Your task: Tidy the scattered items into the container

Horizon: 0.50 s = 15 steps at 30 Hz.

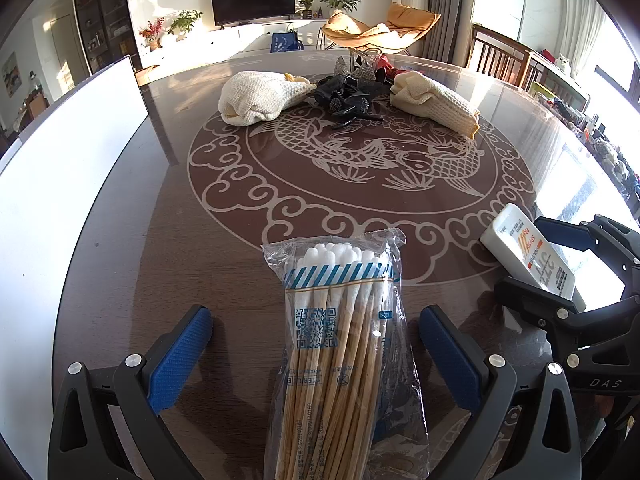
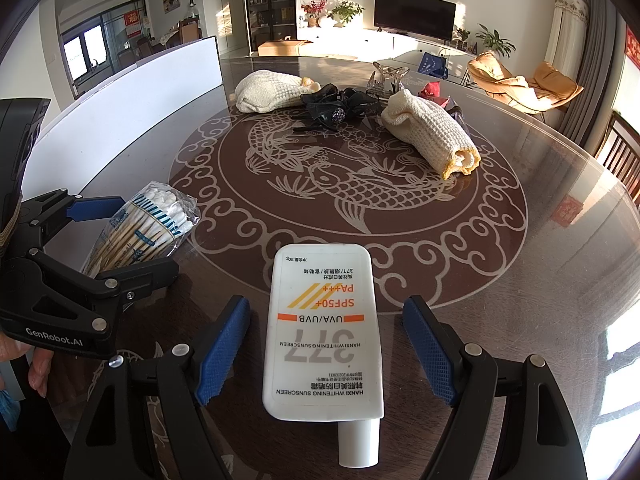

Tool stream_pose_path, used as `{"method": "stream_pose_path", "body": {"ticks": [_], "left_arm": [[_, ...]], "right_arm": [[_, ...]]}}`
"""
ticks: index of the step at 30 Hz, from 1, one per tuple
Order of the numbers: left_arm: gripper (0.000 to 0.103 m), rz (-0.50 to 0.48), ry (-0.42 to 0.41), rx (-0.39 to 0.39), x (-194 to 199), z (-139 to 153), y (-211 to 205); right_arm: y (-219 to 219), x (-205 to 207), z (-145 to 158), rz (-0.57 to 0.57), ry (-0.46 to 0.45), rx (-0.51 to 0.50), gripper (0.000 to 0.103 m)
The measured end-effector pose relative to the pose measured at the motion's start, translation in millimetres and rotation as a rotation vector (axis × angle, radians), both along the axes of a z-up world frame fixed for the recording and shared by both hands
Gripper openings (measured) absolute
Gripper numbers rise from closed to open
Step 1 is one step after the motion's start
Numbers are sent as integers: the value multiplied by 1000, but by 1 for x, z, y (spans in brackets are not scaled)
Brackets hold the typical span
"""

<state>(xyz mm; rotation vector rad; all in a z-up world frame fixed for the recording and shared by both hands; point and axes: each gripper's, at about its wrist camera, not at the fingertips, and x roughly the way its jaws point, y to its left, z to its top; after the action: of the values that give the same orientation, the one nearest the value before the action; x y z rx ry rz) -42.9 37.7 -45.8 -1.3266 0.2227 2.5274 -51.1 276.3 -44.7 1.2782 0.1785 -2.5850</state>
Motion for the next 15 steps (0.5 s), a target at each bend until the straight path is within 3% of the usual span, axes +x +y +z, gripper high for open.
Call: {"method": "stream_pose_path", "body": {"ticks": [15], "left_arm": [[103,19,3,-4,3,1,-1]], "right_arm": [[0,0,0,0,0,0,79]]}}
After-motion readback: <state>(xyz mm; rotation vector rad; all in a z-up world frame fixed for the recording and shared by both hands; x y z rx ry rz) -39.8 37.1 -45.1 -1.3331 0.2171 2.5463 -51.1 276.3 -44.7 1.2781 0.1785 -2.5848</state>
